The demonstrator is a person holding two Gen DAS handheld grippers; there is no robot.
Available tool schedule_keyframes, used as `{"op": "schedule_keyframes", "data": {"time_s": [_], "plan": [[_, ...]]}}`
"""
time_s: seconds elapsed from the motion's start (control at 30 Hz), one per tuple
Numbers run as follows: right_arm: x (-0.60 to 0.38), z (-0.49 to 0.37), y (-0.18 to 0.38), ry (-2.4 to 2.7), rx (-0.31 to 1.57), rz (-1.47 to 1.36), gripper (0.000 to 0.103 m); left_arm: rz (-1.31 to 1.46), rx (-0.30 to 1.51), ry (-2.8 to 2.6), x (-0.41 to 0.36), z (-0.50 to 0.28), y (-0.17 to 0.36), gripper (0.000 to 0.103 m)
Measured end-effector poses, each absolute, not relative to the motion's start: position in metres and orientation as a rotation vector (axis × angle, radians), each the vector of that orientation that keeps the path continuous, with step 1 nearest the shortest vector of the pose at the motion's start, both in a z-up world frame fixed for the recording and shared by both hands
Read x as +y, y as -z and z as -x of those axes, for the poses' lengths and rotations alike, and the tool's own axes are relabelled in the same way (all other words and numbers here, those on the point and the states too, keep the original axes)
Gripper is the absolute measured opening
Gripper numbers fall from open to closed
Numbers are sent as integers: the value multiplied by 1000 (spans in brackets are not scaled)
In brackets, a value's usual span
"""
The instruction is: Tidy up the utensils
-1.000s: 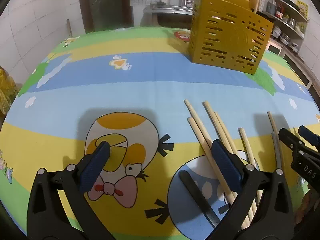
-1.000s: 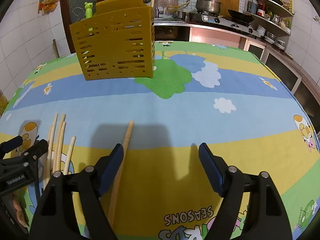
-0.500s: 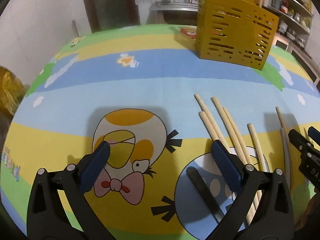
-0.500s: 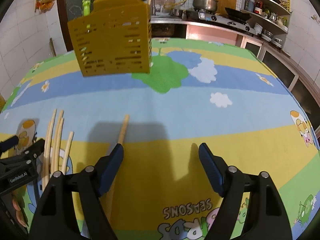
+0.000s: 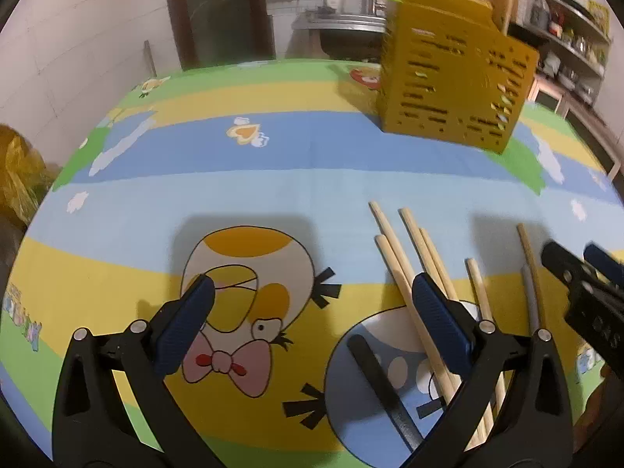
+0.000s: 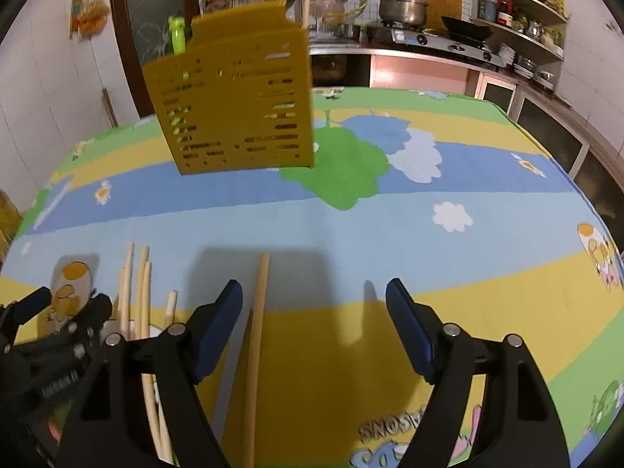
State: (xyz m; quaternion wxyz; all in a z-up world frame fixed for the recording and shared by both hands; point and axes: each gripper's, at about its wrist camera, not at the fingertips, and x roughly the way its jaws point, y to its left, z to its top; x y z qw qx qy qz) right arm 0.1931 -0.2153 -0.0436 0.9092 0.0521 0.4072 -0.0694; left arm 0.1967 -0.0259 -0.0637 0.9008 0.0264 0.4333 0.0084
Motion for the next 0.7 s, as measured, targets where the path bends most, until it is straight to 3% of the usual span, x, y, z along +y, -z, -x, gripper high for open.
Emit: {"op": "schedule_keyframes", "data": {"time_s": [0.03, 0.07, 0.13, 0.2, 0.43, 0.53, 0.6, 0.7], "plan": [[-214, -197, 47, 146, 857, -104, 71, -72, 899, -19, -28, -196, 66, 98], [-212, -201, 51, 149, 880, -103, 61, -83, 896, -20, -29, -195, 67, 98], [-211, -202, 55, 152, 877, -112, 59, -89, 881, -25, -29, -193, 67, 98], [-209, -200, 56, 148, 876, -107, 49, -79, 880, -20, -27, -193, 68, 98], [-208, -205, 57, 141, 885, -122, 40, -33, 899, -18, -22, -195, 69, 98], [-206, -208, 56, 119, 885, -122, 26, -24, 904, -20, -20, -194, 69, 98], [-208, -207, 55, 101, 886, -123, 11, -21, 910, -27, -19, -194, 70, 98], [-218, -203, 54, 59, 896, -145, 9, -11, 918, -33, -17, -195, 70, 98]]}}
